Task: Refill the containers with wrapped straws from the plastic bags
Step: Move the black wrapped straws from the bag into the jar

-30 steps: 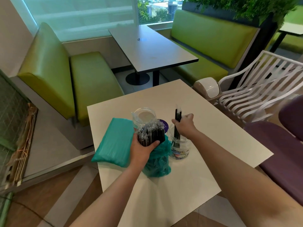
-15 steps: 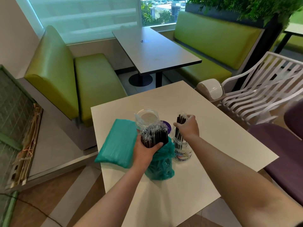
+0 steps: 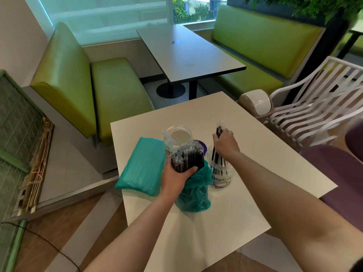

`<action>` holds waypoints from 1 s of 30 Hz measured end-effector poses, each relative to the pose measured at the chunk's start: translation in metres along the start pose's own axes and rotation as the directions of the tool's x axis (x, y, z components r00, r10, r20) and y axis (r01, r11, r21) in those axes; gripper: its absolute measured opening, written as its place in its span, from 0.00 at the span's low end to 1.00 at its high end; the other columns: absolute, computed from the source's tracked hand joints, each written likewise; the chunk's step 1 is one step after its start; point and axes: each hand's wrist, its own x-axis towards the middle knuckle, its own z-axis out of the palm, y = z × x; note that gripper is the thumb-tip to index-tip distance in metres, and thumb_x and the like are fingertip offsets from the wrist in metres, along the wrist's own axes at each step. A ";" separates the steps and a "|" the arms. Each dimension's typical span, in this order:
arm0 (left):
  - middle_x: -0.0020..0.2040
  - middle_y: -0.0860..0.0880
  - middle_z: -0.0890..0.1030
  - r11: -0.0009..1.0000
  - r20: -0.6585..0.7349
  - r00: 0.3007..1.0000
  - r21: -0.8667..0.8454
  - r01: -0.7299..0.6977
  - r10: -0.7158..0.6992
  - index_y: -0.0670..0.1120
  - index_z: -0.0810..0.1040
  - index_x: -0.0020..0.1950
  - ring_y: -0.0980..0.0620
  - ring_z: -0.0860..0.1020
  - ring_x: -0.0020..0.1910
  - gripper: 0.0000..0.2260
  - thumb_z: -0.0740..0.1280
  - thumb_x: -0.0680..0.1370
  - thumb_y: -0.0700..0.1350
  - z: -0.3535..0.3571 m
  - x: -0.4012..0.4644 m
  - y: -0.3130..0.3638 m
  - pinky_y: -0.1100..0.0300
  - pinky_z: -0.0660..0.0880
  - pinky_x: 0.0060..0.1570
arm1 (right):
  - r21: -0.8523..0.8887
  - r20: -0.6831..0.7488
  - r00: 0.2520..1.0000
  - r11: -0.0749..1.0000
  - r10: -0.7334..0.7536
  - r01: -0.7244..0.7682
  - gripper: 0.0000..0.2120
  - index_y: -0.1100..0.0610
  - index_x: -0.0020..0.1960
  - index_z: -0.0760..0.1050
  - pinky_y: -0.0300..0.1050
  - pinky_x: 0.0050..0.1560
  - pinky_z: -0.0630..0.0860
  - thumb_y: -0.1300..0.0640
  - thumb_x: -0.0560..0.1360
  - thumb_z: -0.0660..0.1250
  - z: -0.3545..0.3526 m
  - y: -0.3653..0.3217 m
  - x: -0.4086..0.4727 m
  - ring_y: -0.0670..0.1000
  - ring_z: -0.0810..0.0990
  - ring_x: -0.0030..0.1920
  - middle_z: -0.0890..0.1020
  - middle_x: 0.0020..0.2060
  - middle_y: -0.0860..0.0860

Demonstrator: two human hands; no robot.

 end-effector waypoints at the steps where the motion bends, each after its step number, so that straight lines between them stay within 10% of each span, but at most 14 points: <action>1: 0.57 0.54 0.77 1.000 0.001 1.000 -0.002 0.001 -0.001 0.53 0.69 0.62 0.53 0.75 0.59 0.31 0.81 0.65 0.49 0.000 0.000 0.000 0.58 0.72 0.59 | -0.019 0.029 1.000 1.000 0.010 -0.009 0.18 0.65 0.64 0.68 0.51 0.50 0.73 0.52 0.81 0.58 -0.002 -0.001 0.002 0.62 0.78 0.53 0.74 0.59 0.62; 6: 0.60 0.53 0.77 1.000 -0.001 1.000 0.001 0.010 -0.010 0.50 0.69 0.65 0.51 0.75 0.61 0.33 0.81 0.65 0.50 0.000 0.001 -0.001 0.56 0.72 0.61 | -0.026 0.094 0.994 0.999 0.047 -0.044 0.10 0.61 0.51 0.70 0.53 0.40 0.81 0.55 0.78 0.65 0.000 0.003 0.001 0.60 0.82 0.41 0.80 0.48 0.59; 14: 0.63 0.50 0.76 1.000 -0.006 1.000 -0.019 0.010 -0.010 0.48 0.69 0.67 0.51 0.74 0.63 0.34 0.81 0.66 0.48 -0.003 0.000 0.000 0.54 0.71 0.64 | 0.265 0.028 0.993 0.957 0.112 -0.115 0.28 0.58 0.62 0.69 0.59 0.52 0.79 0.50 0.69 0.77 0.013 0.024 -0.011 0.59 0.82 0.49 0.81 0.51 0.55; 21: 0.58 0.54 0.75 0.998 0.029 1.000 -0.065 0.013 -0.012 0.52 0.68 0.62 0.54 0.73 0.59 0.31 0.81 0.65 0.46 -0.012 -0.001 -0.006 0.62 0.69 0.58 | 0.416 -0.096 0.991 0.908 0.093 -0.045 0.38 0.58 0.76 0.57 0.44 0.51 0.75 0.67 0.72 0.71 0.003 0.024 -0.042 0.51 0.78 0.46 0.78 0.44 0.53; 25: 0.57 0.54 0.76 0.997 0.035 0.999 -0.072 0.006 -0.004 0.53 0.68 0.62 0.55 0.74 0.58 0.31 0.81 0.65 0.46 -0.014 0.000 -0.007 0.62 0.70 0.56 | 0.377 -0.238 0.969 0.914 -0.062 0.151 0.25 0.57 0.69 0.69 0.40 0.46 0.74 0.66 0.73 0.67 0.009 0.010 -0.074 0.47 0.77 0.45 0.79 0.49 0.53; 30: 0.58 0.52 0.79 0.997 0.062 0.998 -0.073 -0.009 0.014 0.48 0.71 0.66 0.53 0.77 0.58 0.33 0.82 0.65 0.45 -0.014 0.000 -0.010 0.61 0.73 0.57 | 0.473 -0.057 0.968 0.847 -0.244 0.241 0.25 0.53 0.68 0.71 0.38 0.46 0.77 0.66 0.73 0.65 0.023 0.003 -0.101 0.46 0.78 0.42 0.79 0.55 0.49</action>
